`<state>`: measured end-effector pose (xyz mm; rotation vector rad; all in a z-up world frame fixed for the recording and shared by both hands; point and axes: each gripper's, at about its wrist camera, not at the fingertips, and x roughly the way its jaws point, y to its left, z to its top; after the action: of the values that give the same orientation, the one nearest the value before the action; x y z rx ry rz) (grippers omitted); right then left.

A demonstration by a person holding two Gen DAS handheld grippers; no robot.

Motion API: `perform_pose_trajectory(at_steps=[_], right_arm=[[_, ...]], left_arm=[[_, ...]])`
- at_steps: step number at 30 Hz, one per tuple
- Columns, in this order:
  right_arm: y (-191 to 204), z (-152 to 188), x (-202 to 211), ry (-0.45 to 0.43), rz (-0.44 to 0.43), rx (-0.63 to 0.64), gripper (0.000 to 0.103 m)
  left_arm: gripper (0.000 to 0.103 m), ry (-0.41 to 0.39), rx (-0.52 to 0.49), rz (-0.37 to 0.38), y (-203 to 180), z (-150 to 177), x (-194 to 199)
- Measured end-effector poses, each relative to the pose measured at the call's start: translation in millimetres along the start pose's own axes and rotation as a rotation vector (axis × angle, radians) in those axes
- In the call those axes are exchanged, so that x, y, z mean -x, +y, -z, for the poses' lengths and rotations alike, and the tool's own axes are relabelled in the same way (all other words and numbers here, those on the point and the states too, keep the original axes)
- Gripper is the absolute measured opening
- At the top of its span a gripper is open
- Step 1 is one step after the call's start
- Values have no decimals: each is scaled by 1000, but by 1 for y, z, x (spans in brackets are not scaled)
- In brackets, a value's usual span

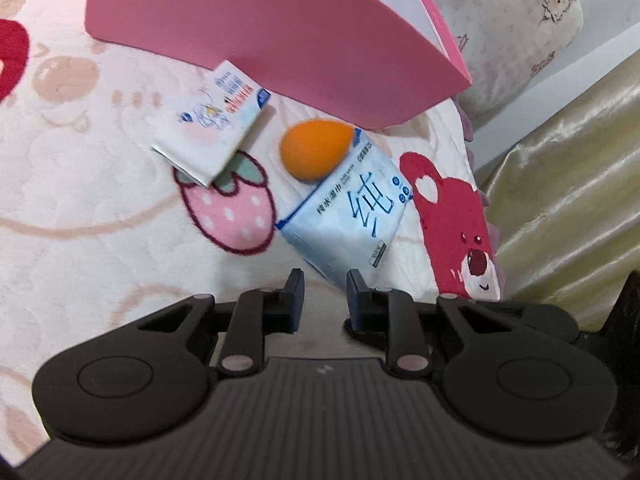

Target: Organize objects

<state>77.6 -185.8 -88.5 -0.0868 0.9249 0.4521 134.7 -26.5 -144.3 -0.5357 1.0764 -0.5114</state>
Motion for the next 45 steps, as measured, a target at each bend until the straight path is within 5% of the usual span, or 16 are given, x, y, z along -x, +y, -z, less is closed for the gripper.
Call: perform_pose_trajectory(at_steps=[4,12,17,23,35,39,45], right_arm=[[-3,-4,12,-89,100,66,13],[-96,-12,12,-141,232,-228,24],[-112,-39,15,-118,152,-213,51],[-122,-29,-4,-174,120,-301,52],[-132,-23,-29,-147,72,-315,55],[-133,-22,-32,-88,-33,-323,55],[-115,-13,-14,-23,-70,-317,53]], left_arm=[[22,-14,-23,-8,0,-5,2],[23,64,-63,-6,-12,-7,-13],[26,99,-85,-43,-23,-4,-27],[29,83,-62,-56,-22,-1,-29],[41,57,-65,-35,-24,-3,-34],[44,42,0,-10,-17,-5,-34],[41,-13,76,5,-5,-5,-26]])
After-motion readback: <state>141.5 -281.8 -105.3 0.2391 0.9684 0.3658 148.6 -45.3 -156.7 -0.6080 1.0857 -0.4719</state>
